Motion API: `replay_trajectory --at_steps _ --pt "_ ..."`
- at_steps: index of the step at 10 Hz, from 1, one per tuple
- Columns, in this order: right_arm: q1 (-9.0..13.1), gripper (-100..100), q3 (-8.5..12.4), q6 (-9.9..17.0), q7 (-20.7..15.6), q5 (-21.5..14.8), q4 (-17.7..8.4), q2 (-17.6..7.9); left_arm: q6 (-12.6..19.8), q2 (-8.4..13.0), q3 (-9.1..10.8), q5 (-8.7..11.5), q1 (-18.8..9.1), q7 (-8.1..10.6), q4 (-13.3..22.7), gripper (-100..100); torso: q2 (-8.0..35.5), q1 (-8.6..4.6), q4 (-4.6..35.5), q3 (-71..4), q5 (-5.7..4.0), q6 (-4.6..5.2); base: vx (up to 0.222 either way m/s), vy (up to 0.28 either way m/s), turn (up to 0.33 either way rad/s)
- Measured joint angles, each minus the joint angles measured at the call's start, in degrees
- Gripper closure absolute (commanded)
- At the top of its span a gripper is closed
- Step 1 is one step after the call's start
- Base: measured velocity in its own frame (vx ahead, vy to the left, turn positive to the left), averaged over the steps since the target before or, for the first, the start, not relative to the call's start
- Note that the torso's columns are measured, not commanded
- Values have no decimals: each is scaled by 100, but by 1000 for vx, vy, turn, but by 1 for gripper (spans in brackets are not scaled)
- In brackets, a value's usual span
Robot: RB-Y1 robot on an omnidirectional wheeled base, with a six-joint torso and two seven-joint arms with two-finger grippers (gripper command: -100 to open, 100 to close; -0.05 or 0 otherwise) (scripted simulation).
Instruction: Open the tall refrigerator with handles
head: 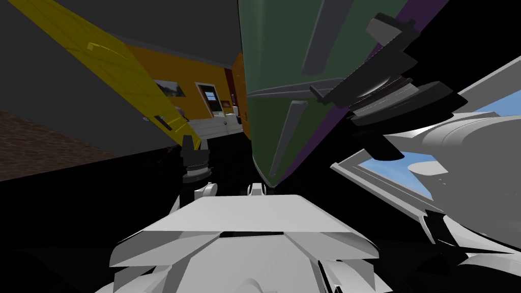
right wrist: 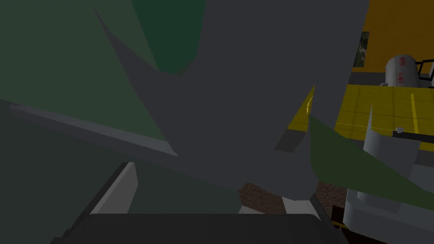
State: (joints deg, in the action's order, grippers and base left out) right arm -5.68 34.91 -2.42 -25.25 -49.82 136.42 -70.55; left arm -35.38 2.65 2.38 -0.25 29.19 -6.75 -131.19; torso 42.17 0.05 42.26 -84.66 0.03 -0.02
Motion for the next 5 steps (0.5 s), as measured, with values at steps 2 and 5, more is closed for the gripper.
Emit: replay_trajectory --at_steps 2,5 --pt "51 -100 143 -41 116 118 -144 -190 0 0 0 0 0 0 0 0 -2 2 -2 -1 1 0 25 46 -36" --pt "-39 100 7 -42 4 -6 28 18 0 1 1 0 -1 0 0 0 29 -42 17 17 -15 6 -27 -40 68"
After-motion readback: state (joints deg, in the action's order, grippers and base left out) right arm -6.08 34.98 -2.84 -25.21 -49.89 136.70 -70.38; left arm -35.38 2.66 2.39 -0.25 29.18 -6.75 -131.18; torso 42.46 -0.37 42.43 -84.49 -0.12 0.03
